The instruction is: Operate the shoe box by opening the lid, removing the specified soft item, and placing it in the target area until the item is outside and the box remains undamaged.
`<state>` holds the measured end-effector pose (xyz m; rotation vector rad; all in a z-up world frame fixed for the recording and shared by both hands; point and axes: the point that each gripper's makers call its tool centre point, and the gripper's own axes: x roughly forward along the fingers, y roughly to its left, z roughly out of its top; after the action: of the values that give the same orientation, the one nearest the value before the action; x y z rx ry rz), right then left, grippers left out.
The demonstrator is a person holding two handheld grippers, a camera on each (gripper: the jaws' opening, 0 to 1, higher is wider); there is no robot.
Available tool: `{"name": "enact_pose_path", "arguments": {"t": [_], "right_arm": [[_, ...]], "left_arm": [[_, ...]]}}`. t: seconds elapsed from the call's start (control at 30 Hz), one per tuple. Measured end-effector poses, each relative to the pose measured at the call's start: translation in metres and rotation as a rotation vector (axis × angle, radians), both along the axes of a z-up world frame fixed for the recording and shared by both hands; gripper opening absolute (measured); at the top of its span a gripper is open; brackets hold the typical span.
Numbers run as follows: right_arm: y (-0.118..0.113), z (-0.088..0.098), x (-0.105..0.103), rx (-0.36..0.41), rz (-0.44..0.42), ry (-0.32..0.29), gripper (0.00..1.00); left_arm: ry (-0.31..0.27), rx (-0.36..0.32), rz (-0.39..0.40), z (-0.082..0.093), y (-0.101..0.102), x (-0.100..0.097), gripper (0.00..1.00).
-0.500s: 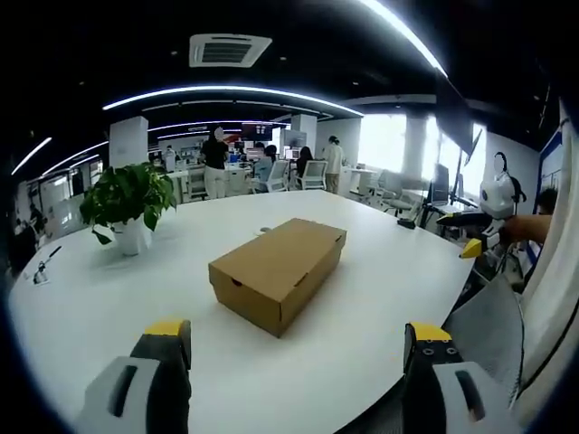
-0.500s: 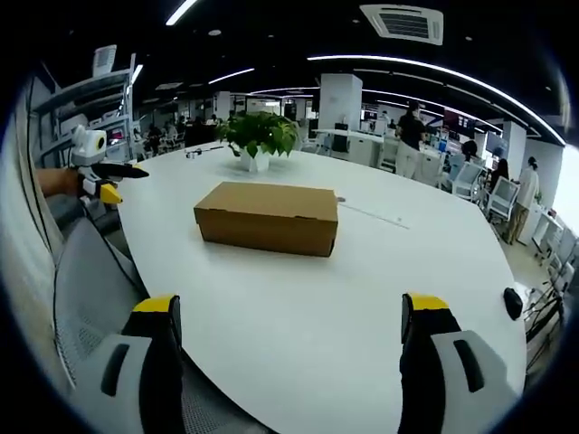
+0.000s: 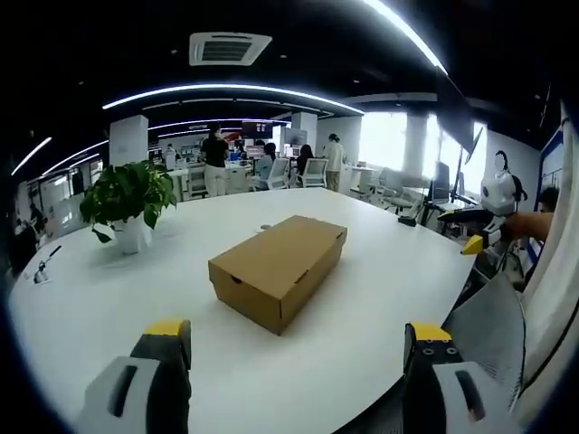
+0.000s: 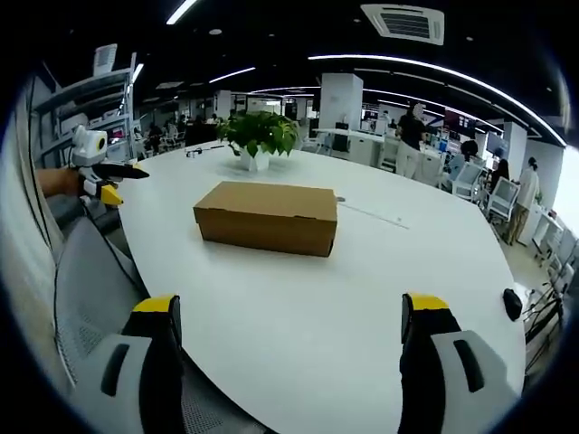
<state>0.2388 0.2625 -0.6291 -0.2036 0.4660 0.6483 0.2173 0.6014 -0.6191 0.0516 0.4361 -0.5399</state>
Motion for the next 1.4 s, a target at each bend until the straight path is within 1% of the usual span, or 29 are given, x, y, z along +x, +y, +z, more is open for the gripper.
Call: {"name": "enact_pose_path", "arguments": {"t": [0.77, 1.1, 1.4], "right_arm": [[-0.006, 0.002, 0.004, -0.005, -0.001, -0.001, 0.96], [-0.008, 0.005, 0.013, -0.007, 0.006, -0.006, 0.96], [-0.010, 0.005, 0.021, -0.008, 0.026, -0.009, 0.96]], "left_arm": [[0.020, 0.015, 0.012, -0.006, 0.001, 0.003, 1.00], [0.012, 0.012, 0.024, -0.004, 0.001, 0.009, 1.00], [0.007, 0.032, 0.056, -0.006, 0.005, 0.016, 1.00]]}}
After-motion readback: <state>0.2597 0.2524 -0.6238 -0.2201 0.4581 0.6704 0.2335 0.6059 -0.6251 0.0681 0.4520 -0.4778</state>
